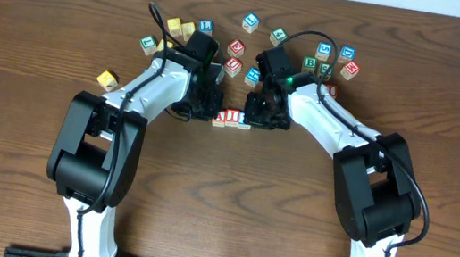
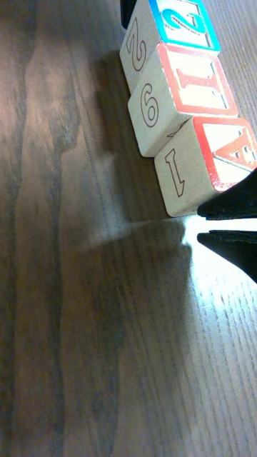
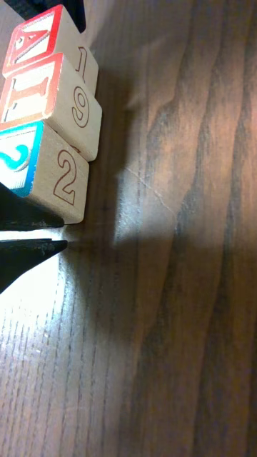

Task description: Spell out AI2

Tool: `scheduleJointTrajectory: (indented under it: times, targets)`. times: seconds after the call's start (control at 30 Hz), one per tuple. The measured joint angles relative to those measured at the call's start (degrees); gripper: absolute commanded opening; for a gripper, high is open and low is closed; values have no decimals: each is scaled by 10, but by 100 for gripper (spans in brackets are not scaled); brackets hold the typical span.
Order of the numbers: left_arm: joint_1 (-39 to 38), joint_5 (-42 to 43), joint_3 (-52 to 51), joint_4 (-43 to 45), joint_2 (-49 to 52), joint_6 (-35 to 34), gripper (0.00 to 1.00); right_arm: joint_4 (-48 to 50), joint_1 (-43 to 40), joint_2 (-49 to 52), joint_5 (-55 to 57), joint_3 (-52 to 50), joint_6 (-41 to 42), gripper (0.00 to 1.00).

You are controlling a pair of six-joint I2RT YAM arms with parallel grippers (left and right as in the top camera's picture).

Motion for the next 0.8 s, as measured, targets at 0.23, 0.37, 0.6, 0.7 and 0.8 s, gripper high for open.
scheduleJointTrajectory:
  times: [0.23,0.37,0.6,0.7,0.8]
  targets:
    - [-2,-1,0,16,0,0,8,-5,-1,0,8,0,0,3]
    - [-4,0,0,19,0,0,8,-10,-1,0,11,0,0,2]
    - [-5,0,0,20,0,0,8,-10,-1,0,12,0,0,1]
    - [-5,0,0,20,0,0,8,-12,-1,0,12,0,0,1]
    - [-5,0,0,20,0,0,8,-14,-1,0,12,0,0,1]
